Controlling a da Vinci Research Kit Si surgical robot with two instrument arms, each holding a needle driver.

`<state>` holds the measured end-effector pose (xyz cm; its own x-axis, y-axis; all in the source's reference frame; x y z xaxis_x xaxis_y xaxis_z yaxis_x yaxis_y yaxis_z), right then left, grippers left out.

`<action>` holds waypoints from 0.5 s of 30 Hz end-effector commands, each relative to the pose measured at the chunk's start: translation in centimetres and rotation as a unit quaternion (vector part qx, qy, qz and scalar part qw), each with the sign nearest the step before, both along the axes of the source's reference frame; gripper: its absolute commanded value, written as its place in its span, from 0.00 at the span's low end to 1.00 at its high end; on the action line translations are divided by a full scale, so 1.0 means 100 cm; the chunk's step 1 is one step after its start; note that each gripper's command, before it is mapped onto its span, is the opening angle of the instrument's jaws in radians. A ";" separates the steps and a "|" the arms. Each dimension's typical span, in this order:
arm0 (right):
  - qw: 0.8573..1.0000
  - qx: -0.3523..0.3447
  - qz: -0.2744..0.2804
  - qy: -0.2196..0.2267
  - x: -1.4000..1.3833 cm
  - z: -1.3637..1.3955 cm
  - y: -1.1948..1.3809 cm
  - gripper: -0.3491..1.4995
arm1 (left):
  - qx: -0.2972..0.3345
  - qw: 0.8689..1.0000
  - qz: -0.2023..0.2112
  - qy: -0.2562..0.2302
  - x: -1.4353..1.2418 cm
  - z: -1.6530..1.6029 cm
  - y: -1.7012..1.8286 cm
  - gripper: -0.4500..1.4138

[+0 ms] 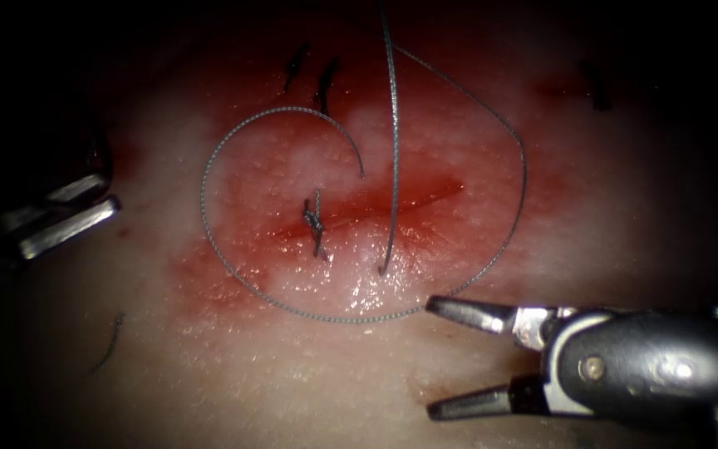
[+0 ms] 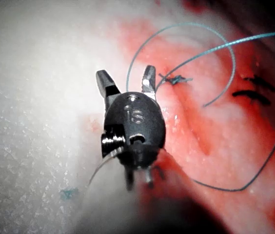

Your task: Wound Closure

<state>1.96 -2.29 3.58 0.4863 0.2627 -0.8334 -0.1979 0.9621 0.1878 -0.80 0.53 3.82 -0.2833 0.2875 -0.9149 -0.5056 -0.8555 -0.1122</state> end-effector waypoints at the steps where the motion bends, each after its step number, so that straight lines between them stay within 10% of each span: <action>1: 1.000 0.007 0.001 -0.010 0.0007 0.0027 -0.0003 0.65 | -0.001 1.000 -0.001 0.001 -0.0008 0.0010 0.0000 0.00; 15: 0.992 0.094 0.073 -0.031 0.0024 0.0153 0.0021 0.65 | -0.008 1.000 -0.002 -0.003 -0.0019 0.0019 -0.0002 0.00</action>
